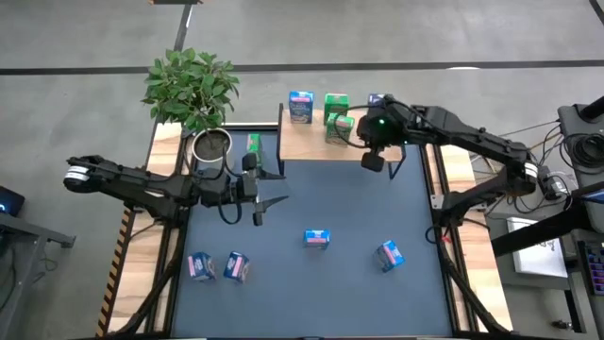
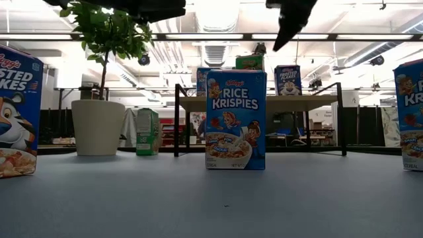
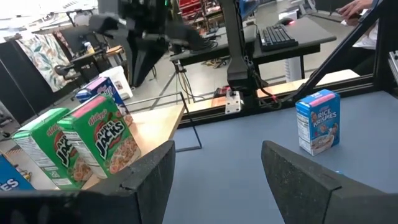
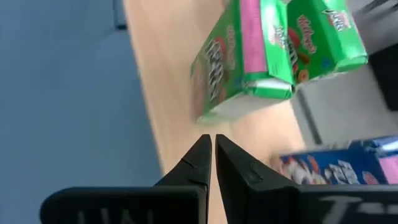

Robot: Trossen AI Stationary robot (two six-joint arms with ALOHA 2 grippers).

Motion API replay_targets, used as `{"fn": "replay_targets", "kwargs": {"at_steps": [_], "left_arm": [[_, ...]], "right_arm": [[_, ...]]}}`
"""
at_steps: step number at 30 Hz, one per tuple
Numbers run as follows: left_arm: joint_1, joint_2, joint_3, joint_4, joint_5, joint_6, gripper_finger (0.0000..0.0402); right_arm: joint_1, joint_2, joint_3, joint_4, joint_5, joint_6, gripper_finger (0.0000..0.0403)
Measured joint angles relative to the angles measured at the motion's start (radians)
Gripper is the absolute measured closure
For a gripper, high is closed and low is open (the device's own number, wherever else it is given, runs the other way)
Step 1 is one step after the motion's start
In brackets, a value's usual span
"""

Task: Stack cereal on shelf
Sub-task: Put the bottom green cereal box on the shelf aligned with the other green cereal box

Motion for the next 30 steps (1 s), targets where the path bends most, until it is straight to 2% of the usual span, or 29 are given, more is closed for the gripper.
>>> {"fn": "replay_targets", "kwargs": {"at_steps": [4, 7, 12, 22, 30], "left_arm": [[0.0, 0.0, 0.0, 0.0, 0.0, 0.0, 0.0178], [0.0, 0.0, 0.0, -0.003, 0.0, -0.001, 0.0178], [0.0, 0.0, -0.001, -0.007, 0.0, -0.003, 0.0178], [0.0, 0.0, -0.001, -0.011, 0.0, -0.004, 0.0178], [0.0, 0.0, -0.002, -0.018, 0.0, -0.004, 0.0178]], "right_arm": [[-0.058, -0.032, -0.14, 0.201, 0.023, -0.06, 0.039], [-0.105, -0.029, -0.188, 0.276, 0.024, -0.095, 0.039], [-0.148, 0.002, -0.192, 0.313, 0.015, -0.123, 0.039], [-0.148, 0.022, -0.192, 0.385, 0.023, -0.165, 0.039], [-0.148, -0.012, -0.153, 0.257, -0.003, -0.099, 0.039]]}}
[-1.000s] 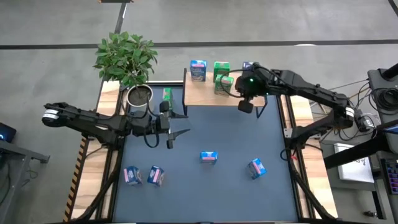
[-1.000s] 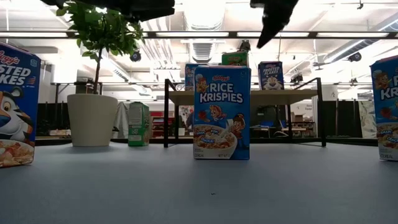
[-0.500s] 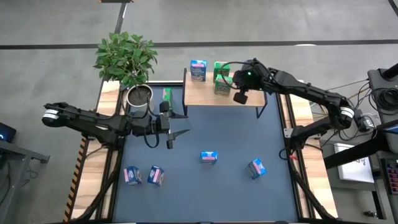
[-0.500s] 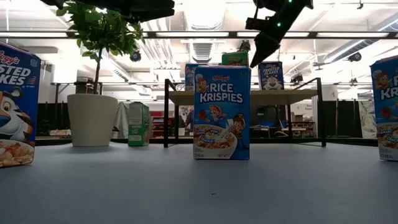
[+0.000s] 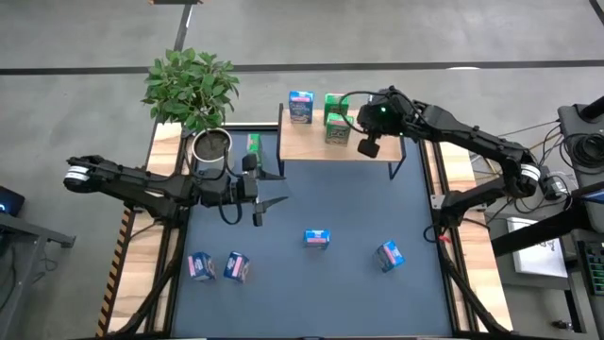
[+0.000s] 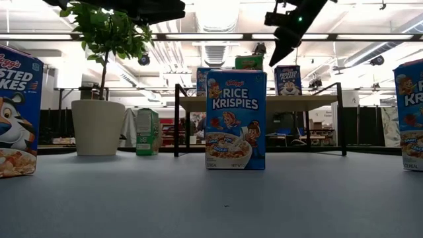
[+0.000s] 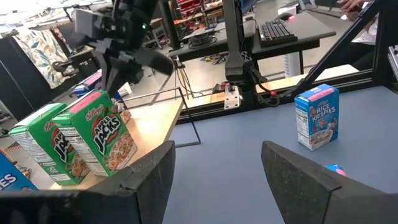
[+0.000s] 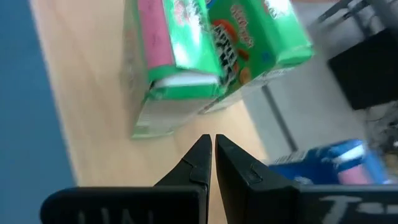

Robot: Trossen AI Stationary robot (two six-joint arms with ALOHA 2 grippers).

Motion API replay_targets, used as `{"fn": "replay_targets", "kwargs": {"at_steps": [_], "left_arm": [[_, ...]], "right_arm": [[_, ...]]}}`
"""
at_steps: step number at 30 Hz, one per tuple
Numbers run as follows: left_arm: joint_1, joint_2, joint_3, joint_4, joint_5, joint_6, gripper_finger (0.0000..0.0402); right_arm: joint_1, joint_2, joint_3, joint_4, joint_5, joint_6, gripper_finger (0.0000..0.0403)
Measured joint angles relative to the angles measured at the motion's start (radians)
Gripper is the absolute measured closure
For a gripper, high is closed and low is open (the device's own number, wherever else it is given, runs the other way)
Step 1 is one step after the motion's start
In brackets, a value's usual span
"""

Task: Stack cereal on shelf
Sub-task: Put the bottom green cereal box on the shelf aligned with the other green cereal box, then put the left light blue cereal box on the shelf aligned with the other light blue cereal box

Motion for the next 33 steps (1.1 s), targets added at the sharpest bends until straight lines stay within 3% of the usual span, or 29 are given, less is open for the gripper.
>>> {"fn": "replay_targets", "kwargs": {"at_steps": [5, 25, 33], "left_arm": [[0.0, 0.0, 0.0, 0.004, 0.0, 0.0, 0.0178], [0.0, 0.0, 0.0, 0.005, 0.0, 0.0, 0.0178], [0.0, 0.0, 0.0, 0.001, 0.0, -0.004, 0.0178]], "right_arm": [[0.001, 0.009, -0.01, 0.05, -0.053, 0.007, 0.039], [0.0, 0.031, -0.006, 0.131, 0.001, -0.066, 0.039], [0.017, -0.005, -0.006, -0.028, -0.006, 0.031, 0.039]]}}
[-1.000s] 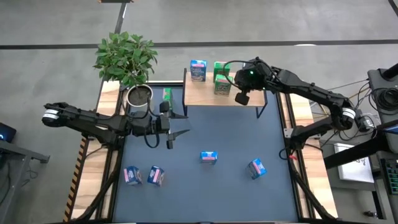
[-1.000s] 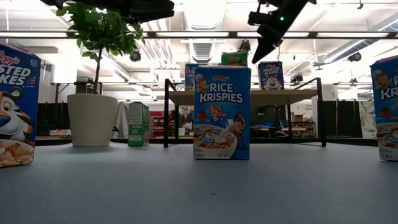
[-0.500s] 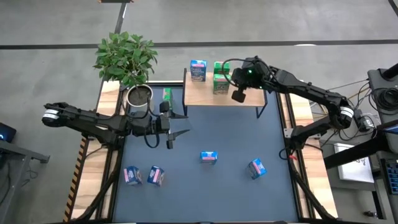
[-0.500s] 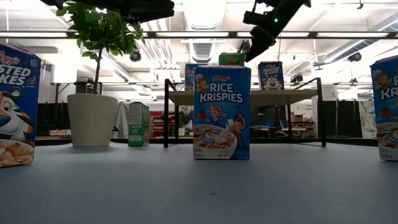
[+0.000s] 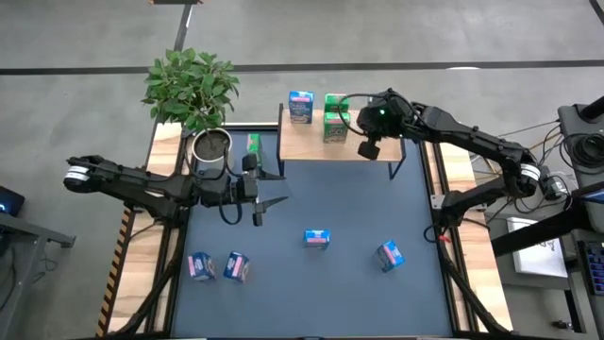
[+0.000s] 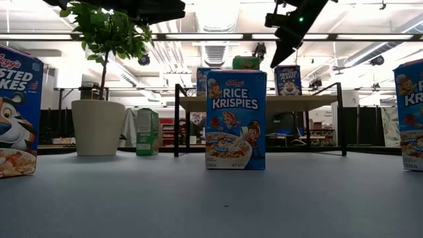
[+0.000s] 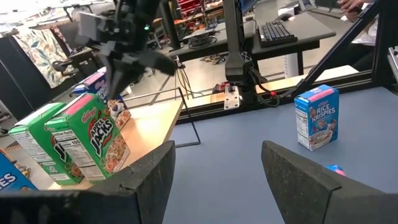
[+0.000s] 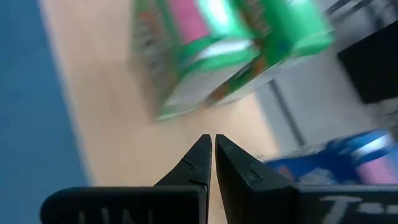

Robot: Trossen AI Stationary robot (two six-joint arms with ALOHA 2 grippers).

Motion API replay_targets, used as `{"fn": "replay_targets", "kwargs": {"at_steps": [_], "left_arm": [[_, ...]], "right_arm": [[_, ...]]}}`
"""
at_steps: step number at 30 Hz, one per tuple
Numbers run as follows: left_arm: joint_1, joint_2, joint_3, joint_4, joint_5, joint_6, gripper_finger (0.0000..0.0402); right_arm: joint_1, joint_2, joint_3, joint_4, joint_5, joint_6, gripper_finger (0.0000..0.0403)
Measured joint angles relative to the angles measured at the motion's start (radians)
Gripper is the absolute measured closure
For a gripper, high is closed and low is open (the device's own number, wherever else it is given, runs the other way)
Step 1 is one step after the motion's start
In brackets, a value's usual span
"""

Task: Stack cereal on shelf
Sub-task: Put the left light blue cereal box on the shelf aligned with the other light blue cereal box

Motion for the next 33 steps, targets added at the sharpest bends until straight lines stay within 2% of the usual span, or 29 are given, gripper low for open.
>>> {"fn": "replay_targets", "kwargs": {"at_steps": [7, 15, 24, 28, 33], "left_arm": [[0.0, 0.019, 0.0, -0.002, 0.0, -0.005, 0.0178], [0.0, 0.036, 0.0, -0.002, 0.0, -0.007, 0.0178], [-0.005, 0.037, 0.0, -0.001, 0.012, -0.11, 0.0178], [-0.041, 0.051, 0.0, 0.002, 0.075, -0.173, 0.0178], [-0.122, 0.11, 0.066, -0.04, 0.079, -0.255, 0.0178]], "right_arm": [[0.125, -0.076, -0.015, -0.066, -0.079, 0.144, 0.039], [0.427, -0.137, -0.131, 0.064, -0.068, 0.299, 0.039], [0.718, -0.091, -0.257, 0.184, 0.056, 0.412, 0.039], [0.786, -0.092, -0.311, 0.21, 0.128, 0.428, 0.039], [0.818, -0.128, -0.408, 0.321, 0.16, 0.407, 0.039]]}}
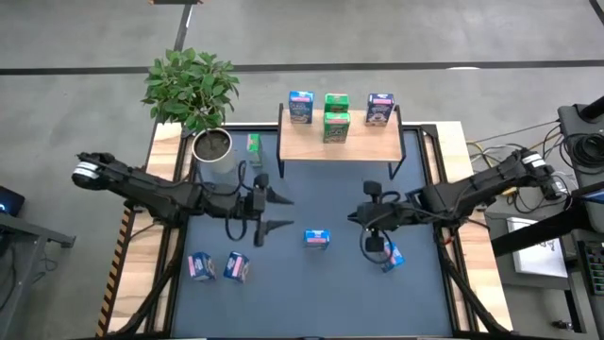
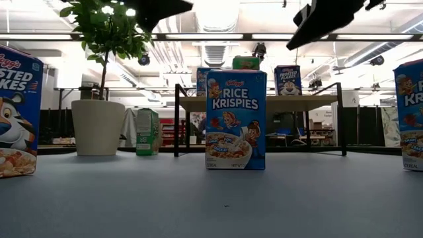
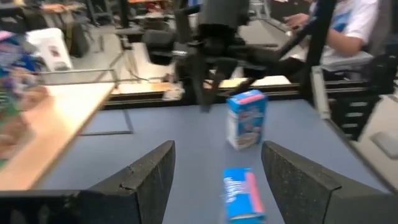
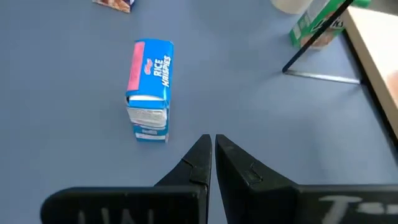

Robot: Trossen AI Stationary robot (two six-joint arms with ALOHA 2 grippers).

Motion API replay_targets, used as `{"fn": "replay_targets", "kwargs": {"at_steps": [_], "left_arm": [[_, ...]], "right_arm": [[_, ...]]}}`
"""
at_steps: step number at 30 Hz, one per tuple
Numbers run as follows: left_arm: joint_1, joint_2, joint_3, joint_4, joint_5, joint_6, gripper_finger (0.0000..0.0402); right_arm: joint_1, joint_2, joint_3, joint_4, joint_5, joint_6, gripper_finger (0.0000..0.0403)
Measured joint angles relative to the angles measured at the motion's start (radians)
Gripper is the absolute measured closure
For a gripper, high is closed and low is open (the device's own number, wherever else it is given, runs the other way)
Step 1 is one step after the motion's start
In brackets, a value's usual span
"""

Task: Stack cereal on shelf
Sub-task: Put the left light blue cereal box on the shelf aligned with the other light blue cereal box

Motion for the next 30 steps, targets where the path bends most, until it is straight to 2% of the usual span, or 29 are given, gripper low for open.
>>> {"fn": "replay_targets", "kwargs": {"at_steps": [6, 12, 20, 30], "left_arm": [[-0.075, 0.133, 0.137, -0.15, 0.002, -0.051, 0.0175], [-0.076, 0.295, 0.239, -0.248, 0.001, -0.082, 0.0147], [-0.052, 0.452, 0.297, -0.244, -0.003, -0.068, 0.0092], [-0.022, 0.513, 0.295, -0.247, -0.003, -0.094, 0.0104]], "right_arm": [[-0.001, -0.054, -0.11, 0.196, 0.007, -0.116, 0.039], [-0.001, -0.13, -0.189, 0.361, 0.004, -0.211, 0.039], [-0.001, -0.199, -0.237, 0.379, 0.004, -0.218, 0.039], [-0.001, -0.2, -0.261, 0.379, 0.004, -0.195, 0.039]]}}
